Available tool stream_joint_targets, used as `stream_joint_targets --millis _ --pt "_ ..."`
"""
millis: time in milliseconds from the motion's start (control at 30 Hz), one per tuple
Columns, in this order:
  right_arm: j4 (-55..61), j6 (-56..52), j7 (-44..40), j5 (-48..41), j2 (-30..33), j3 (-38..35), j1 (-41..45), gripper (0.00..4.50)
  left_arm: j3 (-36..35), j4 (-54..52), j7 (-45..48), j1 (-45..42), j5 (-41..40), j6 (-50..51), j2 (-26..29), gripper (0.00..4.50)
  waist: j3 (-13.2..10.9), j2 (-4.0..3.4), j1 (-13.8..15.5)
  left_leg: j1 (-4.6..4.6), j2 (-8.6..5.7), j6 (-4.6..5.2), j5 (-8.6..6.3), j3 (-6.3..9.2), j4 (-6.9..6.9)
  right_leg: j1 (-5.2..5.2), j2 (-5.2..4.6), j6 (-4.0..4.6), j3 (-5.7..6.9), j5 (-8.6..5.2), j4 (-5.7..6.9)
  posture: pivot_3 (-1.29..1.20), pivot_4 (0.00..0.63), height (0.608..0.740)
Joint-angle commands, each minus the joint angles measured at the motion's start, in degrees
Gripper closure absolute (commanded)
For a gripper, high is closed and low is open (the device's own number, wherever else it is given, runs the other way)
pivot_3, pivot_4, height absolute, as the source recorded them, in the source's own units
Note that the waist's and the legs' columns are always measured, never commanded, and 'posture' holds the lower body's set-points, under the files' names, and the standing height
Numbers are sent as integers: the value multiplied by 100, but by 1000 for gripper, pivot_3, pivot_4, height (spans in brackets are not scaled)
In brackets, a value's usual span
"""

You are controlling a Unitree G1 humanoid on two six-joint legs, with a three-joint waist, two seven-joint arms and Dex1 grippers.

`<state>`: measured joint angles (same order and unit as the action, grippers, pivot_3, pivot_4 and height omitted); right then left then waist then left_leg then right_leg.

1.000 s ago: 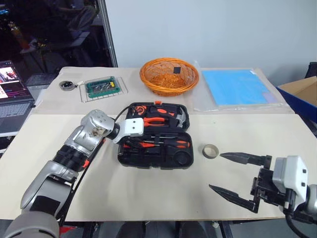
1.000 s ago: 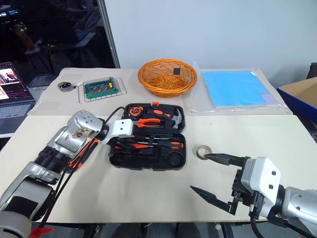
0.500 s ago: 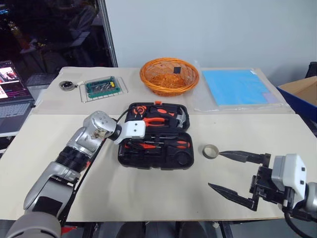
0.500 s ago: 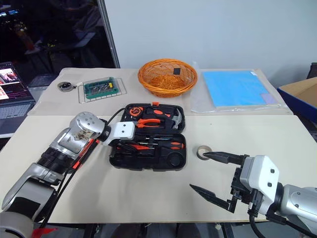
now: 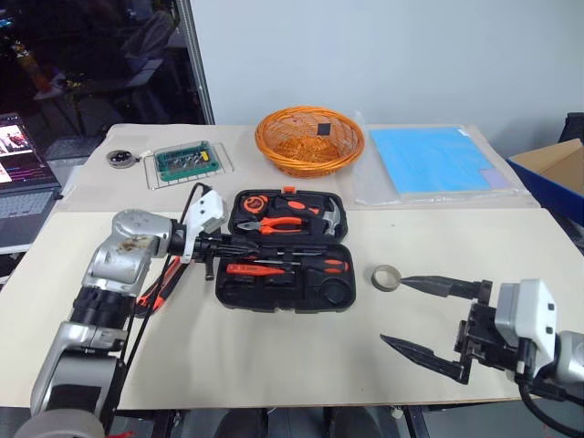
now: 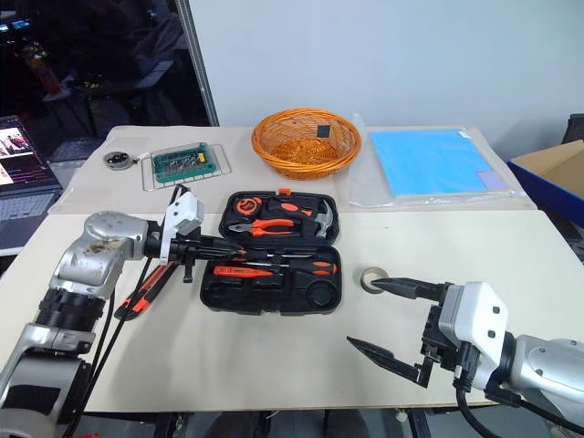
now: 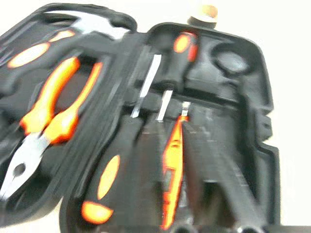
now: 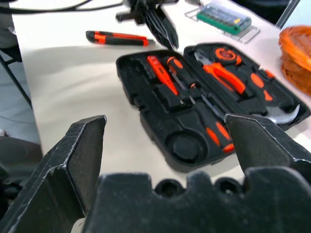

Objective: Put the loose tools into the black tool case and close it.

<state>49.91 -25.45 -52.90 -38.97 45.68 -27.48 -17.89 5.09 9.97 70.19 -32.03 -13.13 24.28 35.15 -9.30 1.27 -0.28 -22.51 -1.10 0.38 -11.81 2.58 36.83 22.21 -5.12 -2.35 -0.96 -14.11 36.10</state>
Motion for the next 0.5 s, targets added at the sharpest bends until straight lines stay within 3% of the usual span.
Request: stream_joint_targets --millis 33,233,500 --pt "-60 180 22 43 47 36 139 0 -4 -550 -510 346 57 49 -88 4438 -2 4 16 -2 -1 0 0 1 0 1 0 3 0 2 0 0 150 740" --pt "-79 184 33 101 51 108 176 0 370 -413 -1146 821 645 -113 -35 4438 3 -5 62 8 0 -1 0 0 0 -6 0 7 0 4 0 0 150 740" --pt "-35 175 56 148 20 141 128 0 257 -503 -1173 922 176 387 -221 4438 36 -44 81 26 3 -1 0 -5 0 -24 -1 -3 -2 -2 -1 0 150 740"
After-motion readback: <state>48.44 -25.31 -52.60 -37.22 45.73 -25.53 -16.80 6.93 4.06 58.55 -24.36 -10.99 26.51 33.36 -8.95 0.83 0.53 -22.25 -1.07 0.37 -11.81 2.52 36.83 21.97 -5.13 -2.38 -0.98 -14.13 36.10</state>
